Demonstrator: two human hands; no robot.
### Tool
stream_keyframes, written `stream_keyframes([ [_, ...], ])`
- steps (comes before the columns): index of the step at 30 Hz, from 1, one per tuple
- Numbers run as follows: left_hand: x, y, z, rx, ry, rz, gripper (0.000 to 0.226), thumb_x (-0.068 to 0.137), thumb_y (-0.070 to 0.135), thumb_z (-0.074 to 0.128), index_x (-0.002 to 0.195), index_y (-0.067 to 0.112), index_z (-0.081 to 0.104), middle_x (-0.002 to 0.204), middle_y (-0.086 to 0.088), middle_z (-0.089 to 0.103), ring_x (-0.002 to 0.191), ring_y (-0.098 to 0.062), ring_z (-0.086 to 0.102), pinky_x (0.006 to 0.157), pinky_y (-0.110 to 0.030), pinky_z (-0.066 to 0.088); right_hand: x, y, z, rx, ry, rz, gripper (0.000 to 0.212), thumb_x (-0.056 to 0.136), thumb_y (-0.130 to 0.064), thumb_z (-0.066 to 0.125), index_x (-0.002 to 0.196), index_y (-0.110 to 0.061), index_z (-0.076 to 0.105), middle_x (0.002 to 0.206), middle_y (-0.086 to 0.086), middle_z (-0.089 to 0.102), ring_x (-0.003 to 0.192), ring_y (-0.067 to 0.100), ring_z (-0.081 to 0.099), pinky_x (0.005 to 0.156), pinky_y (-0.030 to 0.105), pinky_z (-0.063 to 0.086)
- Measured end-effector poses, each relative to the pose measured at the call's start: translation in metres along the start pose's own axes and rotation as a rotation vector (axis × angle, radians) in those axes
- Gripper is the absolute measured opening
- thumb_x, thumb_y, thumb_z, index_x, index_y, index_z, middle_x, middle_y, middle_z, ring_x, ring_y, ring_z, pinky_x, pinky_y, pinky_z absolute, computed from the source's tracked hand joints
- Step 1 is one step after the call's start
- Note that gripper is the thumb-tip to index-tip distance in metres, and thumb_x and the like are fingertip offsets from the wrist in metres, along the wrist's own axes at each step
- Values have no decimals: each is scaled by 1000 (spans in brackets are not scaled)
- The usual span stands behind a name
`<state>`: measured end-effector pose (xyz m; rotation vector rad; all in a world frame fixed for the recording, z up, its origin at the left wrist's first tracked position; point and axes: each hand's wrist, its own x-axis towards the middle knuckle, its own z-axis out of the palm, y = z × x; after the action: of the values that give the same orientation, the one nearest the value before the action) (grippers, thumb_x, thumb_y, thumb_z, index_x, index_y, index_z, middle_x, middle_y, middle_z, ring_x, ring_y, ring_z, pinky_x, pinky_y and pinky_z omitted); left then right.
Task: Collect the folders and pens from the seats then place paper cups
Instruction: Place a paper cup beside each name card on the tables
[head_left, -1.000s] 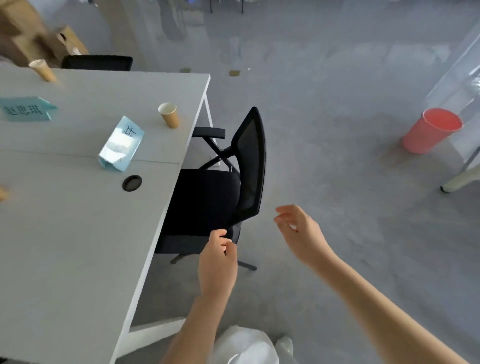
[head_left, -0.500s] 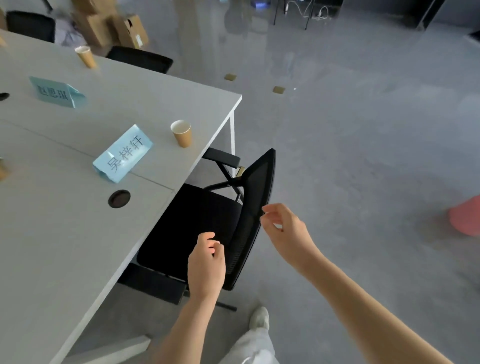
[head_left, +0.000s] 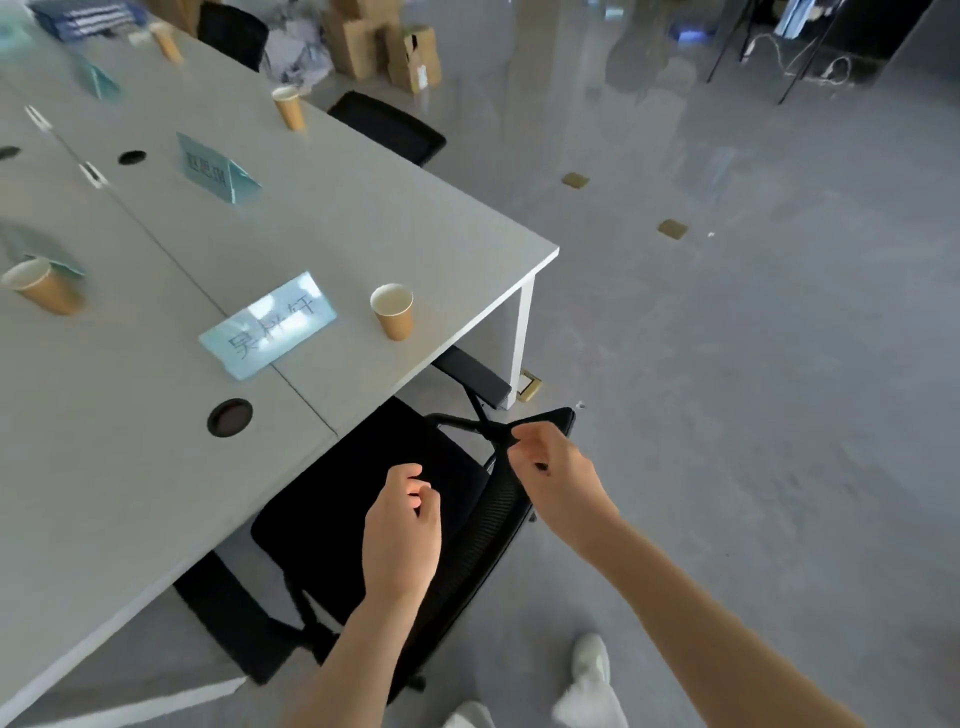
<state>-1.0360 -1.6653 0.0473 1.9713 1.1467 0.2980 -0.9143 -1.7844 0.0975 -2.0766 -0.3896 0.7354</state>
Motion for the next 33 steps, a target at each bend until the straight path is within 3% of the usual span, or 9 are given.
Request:
stream_keyframes([
  [4, 0, 23, 25, -14, 115, -107, 30, 99, 20, 50, 127, 14, 56, 113, 2, 67, 101, -10, 60, 77, -20, 46, 43, 3, -31, -36, -110, -49, 28, 97, -26, 48, 124, -24, 54, 111, -9, 61, 103, 6, 55, 74, 9, 38],
  [8, 9, 43, 46, -24, 190, -183, 31, 99, 22, 50, 129, 15, 55, 115, 5, 64, 107, -12, 61, 82, -23, 50, 89, -4, -47, -85, -221, -103, 26, 97, -27, 49, 122, -24, 54, 108, -11, 61, 109, 10, 57, 92, 24, 44],
  [11, 26, 50, 49, -23, 250, -211, 33, 98, 22, 50, 130, 15, 54, 122, 3, 61, 112, -12, 58, 89, -26, 50, 118, -17, -46, -84, -275, -124, 30, 96, -27, 51, 126, -24, 50, 99, -19, 55, 107, 8, 54, 91, 23, 41],
  [14, 56, 53, 47, -23, 303, -245, 35, 98, 22, 49, 132, 14, 51, 129, 1, 56, 120, -14, 52, 85, -20, 42, 151, -32, -37, -86, -319, -136, 35, 93, -26, 56, 127, -24, 48, 110, -10, 57, 107, 10, 55, 83, 23, 47],
  [16, 84, 51, 43, -13, 333, -266, 36, 98, 21, 49, 133, 13, 51, 132, -1, 54, 123, -15, 50, 85, -19, 38, 178, -43, -26, -103, -336, -144, 39, 92, -26, 59, 129, -22, 46, 114, -7, 57, 106, 12, 56, 88, 32, 51],
  [21, 174, 30, 37, 5, 425, -258, 34, 96, 16, 49, 130, 12, 48, 141, -7, 45, 137, -21, 34, 109, -39, 39, 246, -63, 9, -114, -357, -160, 53, 89, -25, 65, 135, -21, 39, 120, -2, 55, 104, 13, 55, 80, 21, 44],
  [24, 232, 7, 43, 34, 482, -244, 36, 95, 14, 49, 130, 10, 48, 144, -9, 43, 140, -24, 30, 113, -47, 32, 294, -67, 40, -151, -371, -140, 65, 86, -27, 70, 139, -20, 33, 123, 0, 52, 105, 16, 55, 87, 27, 44],
  [29, 295, -35, 59, 182, 399, -305, 52, 97, 18, 45, 147, 7, 34, 158, -8, 27, 150, -26, 11, 122, -42, 13, 352, -65, 80, -190, -387, -130, 80, 80, -28, 76, 143, -21, 28, 129, 1, 48, 112, 19, 52, 92, 31, 44],
  [33, 320, -65, 65, 361, 304, -276, 59, 96, 22, 44, 151, 9, 28, 161, -9, 23, 150, -31, 10, 121, -47, 10, 381, -59, 106, -210, -426, -156, 92, 74, -25, 82, 145, -24, 25, 135, 0, 46, 122, 21, 48, 105, 43, 41],
])
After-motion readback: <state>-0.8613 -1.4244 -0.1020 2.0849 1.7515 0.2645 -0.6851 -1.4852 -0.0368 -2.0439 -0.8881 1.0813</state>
